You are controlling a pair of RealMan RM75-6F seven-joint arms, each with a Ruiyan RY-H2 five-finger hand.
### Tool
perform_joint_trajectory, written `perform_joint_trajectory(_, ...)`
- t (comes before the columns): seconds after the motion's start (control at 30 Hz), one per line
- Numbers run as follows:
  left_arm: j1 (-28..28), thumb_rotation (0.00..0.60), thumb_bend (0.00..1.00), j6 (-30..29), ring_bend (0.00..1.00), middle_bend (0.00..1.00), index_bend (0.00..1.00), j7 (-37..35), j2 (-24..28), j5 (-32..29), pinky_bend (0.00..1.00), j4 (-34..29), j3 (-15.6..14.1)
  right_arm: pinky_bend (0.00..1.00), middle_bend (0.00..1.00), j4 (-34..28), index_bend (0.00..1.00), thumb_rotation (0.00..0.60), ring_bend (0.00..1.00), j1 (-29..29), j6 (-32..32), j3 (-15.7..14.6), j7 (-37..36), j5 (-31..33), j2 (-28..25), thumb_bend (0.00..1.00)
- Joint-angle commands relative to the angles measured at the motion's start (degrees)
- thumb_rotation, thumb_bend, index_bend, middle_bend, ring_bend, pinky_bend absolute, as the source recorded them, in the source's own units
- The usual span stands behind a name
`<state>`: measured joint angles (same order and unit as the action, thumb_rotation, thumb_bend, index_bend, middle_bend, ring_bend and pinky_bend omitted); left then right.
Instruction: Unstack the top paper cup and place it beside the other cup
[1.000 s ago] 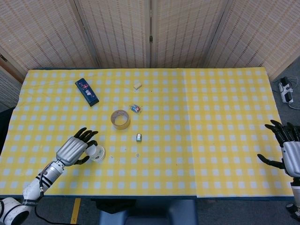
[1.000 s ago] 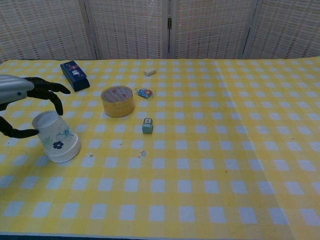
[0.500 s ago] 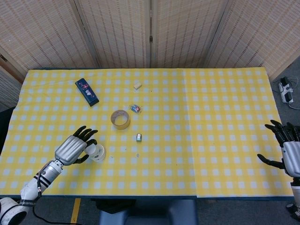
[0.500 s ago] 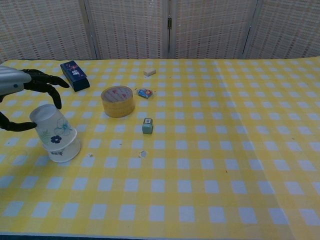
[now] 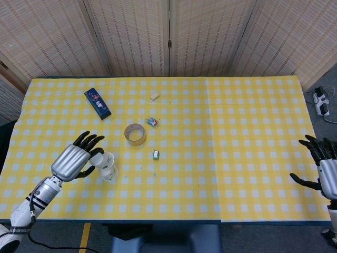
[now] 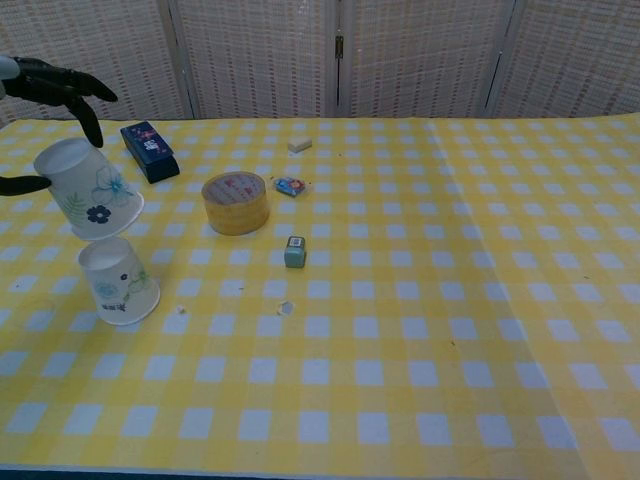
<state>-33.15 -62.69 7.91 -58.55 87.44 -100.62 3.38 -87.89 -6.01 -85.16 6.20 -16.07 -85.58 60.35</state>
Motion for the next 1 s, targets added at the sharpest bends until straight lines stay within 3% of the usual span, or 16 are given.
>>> perform_joint_trajectory(0.03, 0.3, 0.6, 0.42, -0.9, 0.11, 0.12, 0.38, -0.5, 1.0, -0.5, 0.01, -0.7, 0.8, 0.04, 0.12, 0.1, 0.2, 0.6, 0.17, 0.0, 0.0, 0.0, -0.1, 0.0, 0.0, 0.17)
perform_joint_trajectory(0.33, -0.2, 0.6, 0.42, 1.7, 0.11, 0.13, 0.38, 0.7, -0.2, -4.2, 0.01, 2.9, 1.3, 0.04, 0.12, 0.3, 0.2, 0.6, 0.17, 0.1, -0.1, -0.1, -0.2, -0.1, 0.2, 0.17)
perform_joint_trajectory(0.57, 0.9, 0.6, 0.43, 3.9, 0.11, 0.13, 0.38, 4.1, -2.2, -8.0, 0.01, 6.1, -0.3, 0.04, 0.12, 0.2, 0.2, 0.6, 0.17, 0.1, 0.2, -0.1, 0.0, 0.2, 0.2, 0.17)
perform_joint_trajectory(1.0, 2.8, 0.6, 0.43, 4.8, 0.11, 0.13, 0.38, 4.2, -6.1, -6.8, 0.01, 8.2, -3.5, 0.04, 0.12, -1.0, 0.2, 0.6, 0.17, -0.7, 0.8, -0.1, 1.4, -0.4, 0.1, 0.17)
